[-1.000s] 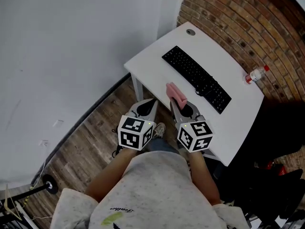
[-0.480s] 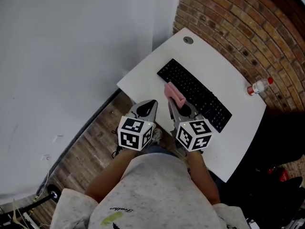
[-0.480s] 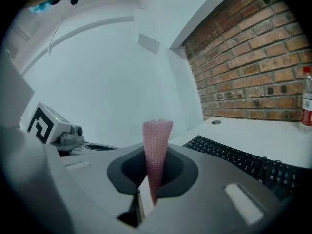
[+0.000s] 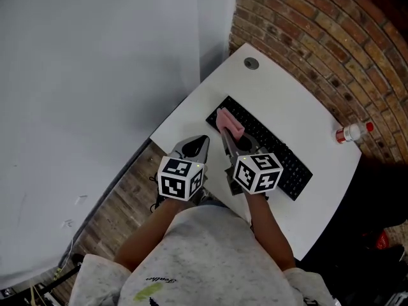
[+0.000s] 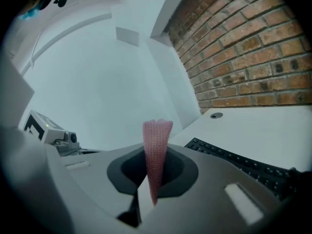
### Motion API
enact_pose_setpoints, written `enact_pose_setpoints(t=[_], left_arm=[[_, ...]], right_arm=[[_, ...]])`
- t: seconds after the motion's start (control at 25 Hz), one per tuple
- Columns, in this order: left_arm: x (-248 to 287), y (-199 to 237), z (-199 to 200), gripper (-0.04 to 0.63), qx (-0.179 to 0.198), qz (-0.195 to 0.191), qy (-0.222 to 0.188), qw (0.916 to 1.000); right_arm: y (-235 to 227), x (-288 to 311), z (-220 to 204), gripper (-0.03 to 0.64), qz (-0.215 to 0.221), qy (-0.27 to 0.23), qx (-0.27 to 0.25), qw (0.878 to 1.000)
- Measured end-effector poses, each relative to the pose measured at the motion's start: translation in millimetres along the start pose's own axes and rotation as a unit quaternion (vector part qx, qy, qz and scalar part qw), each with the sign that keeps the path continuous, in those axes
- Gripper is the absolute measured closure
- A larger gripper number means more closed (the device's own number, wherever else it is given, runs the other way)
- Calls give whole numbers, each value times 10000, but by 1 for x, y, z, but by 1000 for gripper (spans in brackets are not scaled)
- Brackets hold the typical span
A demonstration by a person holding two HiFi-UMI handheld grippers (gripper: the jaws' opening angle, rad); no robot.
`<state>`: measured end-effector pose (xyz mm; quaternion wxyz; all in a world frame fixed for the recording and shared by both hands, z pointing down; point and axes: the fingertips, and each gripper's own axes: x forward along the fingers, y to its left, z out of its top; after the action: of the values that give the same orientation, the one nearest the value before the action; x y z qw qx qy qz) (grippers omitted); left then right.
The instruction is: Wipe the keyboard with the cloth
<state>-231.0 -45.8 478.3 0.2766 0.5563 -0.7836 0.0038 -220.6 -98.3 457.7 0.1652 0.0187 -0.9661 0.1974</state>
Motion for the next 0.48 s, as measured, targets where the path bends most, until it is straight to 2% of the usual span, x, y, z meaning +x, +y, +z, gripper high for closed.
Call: enact_pose_setpoints(t=[0.16, 0.48], left_arm=[[24, 9, 9, 598, 2, 7, 98, 10000], [45, 24, 10, 598, 19, 34, 338, 9994]], right_arm=[[-23, 24, 9, 592, -16, -21, 323, 9995], [-53, 61, 14, 591, -98, -45, 1364, 9906]])
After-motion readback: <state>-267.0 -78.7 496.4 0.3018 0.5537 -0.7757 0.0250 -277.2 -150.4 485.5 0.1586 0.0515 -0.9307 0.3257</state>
